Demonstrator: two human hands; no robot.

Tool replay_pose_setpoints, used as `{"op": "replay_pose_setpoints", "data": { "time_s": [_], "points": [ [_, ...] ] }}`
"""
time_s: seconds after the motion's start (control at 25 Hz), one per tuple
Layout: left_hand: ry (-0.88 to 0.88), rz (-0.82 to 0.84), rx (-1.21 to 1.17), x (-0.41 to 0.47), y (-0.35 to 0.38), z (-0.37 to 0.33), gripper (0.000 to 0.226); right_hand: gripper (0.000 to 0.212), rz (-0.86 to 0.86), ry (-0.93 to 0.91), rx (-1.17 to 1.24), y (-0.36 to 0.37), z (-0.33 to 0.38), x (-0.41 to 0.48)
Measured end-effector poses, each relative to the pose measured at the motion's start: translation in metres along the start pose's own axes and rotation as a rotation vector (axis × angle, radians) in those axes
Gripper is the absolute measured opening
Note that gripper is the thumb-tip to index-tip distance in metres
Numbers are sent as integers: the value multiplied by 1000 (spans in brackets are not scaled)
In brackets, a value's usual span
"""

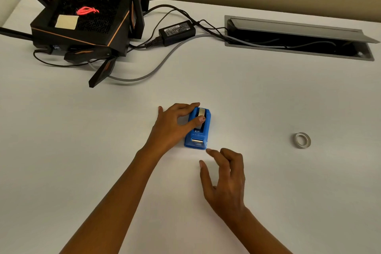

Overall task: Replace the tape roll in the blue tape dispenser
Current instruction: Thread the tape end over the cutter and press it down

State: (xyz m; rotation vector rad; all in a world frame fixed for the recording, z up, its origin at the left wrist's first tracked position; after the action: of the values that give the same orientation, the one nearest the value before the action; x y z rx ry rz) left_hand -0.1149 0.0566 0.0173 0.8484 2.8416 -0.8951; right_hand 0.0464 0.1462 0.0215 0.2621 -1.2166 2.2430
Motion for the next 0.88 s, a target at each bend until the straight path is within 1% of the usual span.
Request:
{"op": "replay_pose_setpoints", "data": {
  "time_s": [0.08, 0.28, 0.56, 0.64, 0.76, 0.88],
  "points": [
    [-4, 4, 1, 0, 0, -1, 62, 42, -21, 26, 10, -2, 0, 6],
    [-3, -11, 3, 0, 0, 0, 50, 32, -12, -58, -84, -2, 5, 24],
    [-15, -15, 16, -1, -1, -2, 48, 23, -59, -155, -113, -2, 8, 27],
    [-19, -13, 18, -1, -1, -2, 48, 21, -49, -195, -134, 0, 8, 23],
    [-28, -15, 14, -1, -1, -2, 47, 20, -7, -248, -175, 6, 7, 16],
    [-28, -16, 1, -1, -1, -2, 46, 23, -13, -238, -163, 8, 5, 12]
  ]
}}
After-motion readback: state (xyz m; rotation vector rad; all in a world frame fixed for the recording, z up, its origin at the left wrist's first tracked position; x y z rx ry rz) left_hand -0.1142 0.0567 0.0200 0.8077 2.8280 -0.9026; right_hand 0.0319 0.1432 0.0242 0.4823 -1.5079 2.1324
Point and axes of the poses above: each hand's wrist, its own x-axis towards the middle knuckle, its own y-axis out of the palm, z = x × y, the point moved 3 cm from there along x, towards the middle knuckle, and after that the axes turned 4 degrees about y, right-handed, at the moved point
